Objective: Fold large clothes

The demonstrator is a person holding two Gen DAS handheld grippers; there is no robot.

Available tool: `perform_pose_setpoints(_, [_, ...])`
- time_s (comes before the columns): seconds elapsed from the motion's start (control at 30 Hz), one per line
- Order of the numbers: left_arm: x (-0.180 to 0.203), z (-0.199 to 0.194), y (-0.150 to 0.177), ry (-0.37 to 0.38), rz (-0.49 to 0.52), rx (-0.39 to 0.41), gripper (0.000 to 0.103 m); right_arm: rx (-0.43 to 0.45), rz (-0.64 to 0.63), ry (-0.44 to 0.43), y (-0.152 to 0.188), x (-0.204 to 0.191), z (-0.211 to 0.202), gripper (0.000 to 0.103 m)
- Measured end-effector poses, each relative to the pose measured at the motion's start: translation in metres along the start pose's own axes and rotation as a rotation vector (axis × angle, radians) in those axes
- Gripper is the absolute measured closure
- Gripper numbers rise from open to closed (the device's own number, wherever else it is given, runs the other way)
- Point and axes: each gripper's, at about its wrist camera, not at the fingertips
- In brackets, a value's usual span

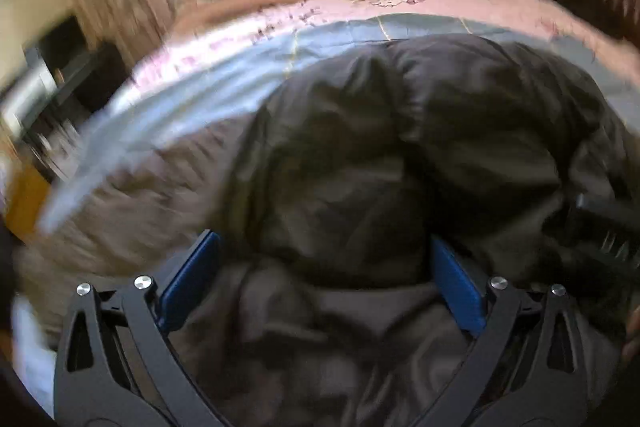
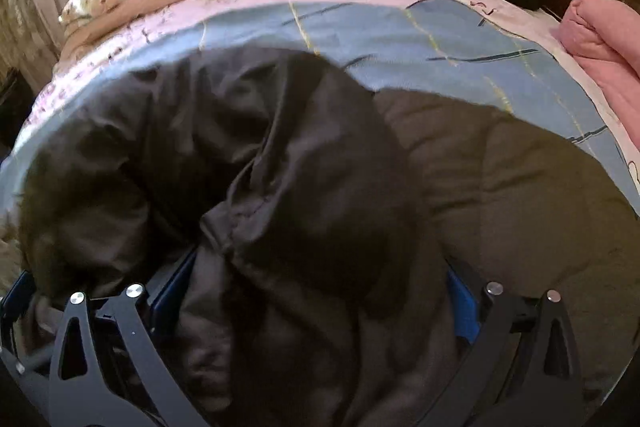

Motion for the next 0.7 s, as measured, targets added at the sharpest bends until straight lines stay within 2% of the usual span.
perform_pose_setpoints(0.03, [-0.003, -0.013, 0.002, 0.022, 0.018, 0.015, 0.002, 0.027, 0.031, -0.015, 0.004, 0.005, -0.012, 0.001])
perform_pose_setpoints(0.1, [-0.024, -0.036, 0.011, 0.098, -0.068, 0.036, 0.002, 0.028, 0.085, -0.038, 0.017, 0.011, -0.026, 0.001])
perform_pose_setpoints(0.17, [-0.043, -0.034, 0.024, 0.117, -0.172, -0.051, 0.002, -0.026, 0.112, -0.052, 0.036, 0.012, -0.025, 0.001])
perform_pose_setpoints(0.2, [-0.054, -0.018, 0.038, 0.128, -0.235, -0.166, 0.002, -0.055, 0.102, -0.041, 0.048, 0.009, -0.02, 0.001])
perform_pose_setpoints(0.23, [-0.056, -0.009, 0.046, 0.128, -0.246, -0.224, 0.002, -0.069, 0.084, -0.02, 0.054, 0.005, -0.017, 0.001])
perform_pose_setpoints(0.27, [-0.059, -0.006, 0.052, 0.132, -0.243, -0.241, 0.002, -0.067, 0.052, 0.006, 0.06, 0.0, -0.016, 0.001])
perform_pose_setpoints(0.37, [-0.071, -0.027, 0.043, 0.118, -0.238, -0.206, 0.002, -0.057, 0.044, 0.036, 0.051, -0.007, -0.029, 0.001])
perform_pose_setpoints(0.43, [-0.102, -0.05, 0.03, 0.112, -0.36, -0.16, 0.002, -0.034, 0.066, 0.021, 0.043, -0.008, -0.041, 0.001])
perform_pose_setpoints(0.5, [-0.147, -0.067, 0.023, 0.066, -0.513, -0.122, 0.002, -0.023, 0.068, -0.005, 0.037, -0.012, -0.055, 0.001])
perform_pose_setpoints(0.57, [-0.206, -0.074, 0.023, -0.018, -0.684, -0.106, 0.002, -0.03, 0.034, -0.022, 0.032, -0.022, -0.066, 0.001])
perform_pose_setpoints(0.63, [-0.269, -0.068, 0.034, -0.038, -0.832, -0.113, 0.002, -0.024, -0.02, -0.04, 0.029, -0.038, -0.077, 0.001])
perform_pose_setpoints(0.7, [-0.33, -0.053, 0.043, -0.067, -0.892, -0.147, 0.002, -0.021, -0.08, -0.056, 0.027, -0.056, -0.083, 0.001])
Point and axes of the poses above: each gripper's, at about its wrist camera, not at the fingertips, and z roughly the way its jaws point, x to its right, y to its underside, and after that the axes turned 11 degrees about -z, right-handed
